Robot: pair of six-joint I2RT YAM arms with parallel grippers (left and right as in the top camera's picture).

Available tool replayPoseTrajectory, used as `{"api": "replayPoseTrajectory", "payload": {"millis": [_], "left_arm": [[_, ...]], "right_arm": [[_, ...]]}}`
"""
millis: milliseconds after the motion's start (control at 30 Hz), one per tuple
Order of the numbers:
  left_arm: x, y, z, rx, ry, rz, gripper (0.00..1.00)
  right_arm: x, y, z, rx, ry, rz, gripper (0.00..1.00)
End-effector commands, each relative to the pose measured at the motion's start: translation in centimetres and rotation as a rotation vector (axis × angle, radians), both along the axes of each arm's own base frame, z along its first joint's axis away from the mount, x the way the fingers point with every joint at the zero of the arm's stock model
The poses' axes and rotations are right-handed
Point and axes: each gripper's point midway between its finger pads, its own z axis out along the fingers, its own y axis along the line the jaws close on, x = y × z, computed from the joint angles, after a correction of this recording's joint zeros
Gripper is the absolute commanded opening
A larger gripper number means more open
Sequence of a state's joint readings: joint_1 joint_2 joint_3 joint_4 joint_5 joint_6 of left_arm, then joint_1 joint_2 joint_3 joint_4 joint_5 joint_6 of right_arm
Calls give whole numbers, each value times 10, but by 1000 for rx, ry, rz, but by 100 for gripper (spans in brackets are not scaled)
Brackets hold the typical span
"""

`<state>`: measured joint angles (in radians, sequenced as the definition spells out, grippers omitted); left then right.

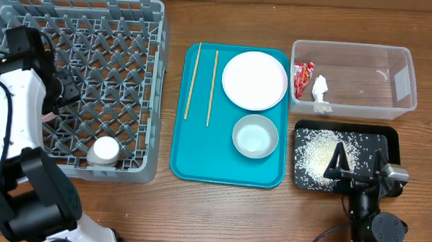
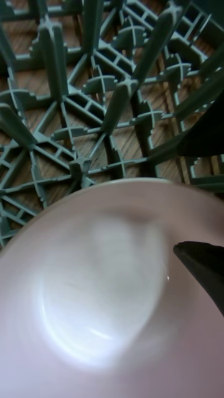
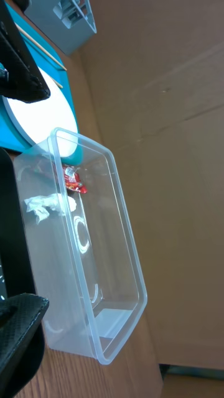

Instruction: Sort waste into correct bins and load items into the dishwasher

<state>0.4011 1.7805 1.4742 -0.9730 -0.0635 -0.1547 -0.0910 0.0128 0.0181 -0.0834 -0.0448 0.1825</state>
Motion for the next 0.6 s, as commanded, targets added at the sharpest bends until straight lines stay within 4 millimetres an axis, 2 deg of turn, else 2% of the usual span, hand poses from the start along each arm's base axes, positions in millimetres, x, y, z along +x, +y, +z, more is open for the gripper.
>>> {"api": "replayPoseTrajectory", "payload": {"millis": [0, 100, 133, 233, 267, 367, 433, 567], "left_arm": [[-5, -3, 19, 3, -34, -2, 46], [-9, -4, 11, -6, -9, -1, 46], [-9, -4, 9, -8, -4, -1, 39], [-8, -4, 9, -12, -9, 6, 8], [-8, -4, 9, -13, -10, 8, 6], [-10, -7, 9, -25, -2, 5, 4], [-7, -16, 12, -77, -26, -11, 4], [3, -30, 35, -152, -130, -44, 4]], "right_arm": [[0, -2, -2, -1, -3, -9, 100], [0, -2, -2, -1, -3, -9, 100], [0, -2, -2, -1, -3, -9, 100], [0, -2, -2, -1, -3, -9, 100], [0, -2, -2, -1, -3, -9, 100], [0, -2, -2, -1, -3, -9, 100], [0, -2, -2, -1, -3, -9, 100], [0, -2, -2, -1, -3, -9, 100]]}}
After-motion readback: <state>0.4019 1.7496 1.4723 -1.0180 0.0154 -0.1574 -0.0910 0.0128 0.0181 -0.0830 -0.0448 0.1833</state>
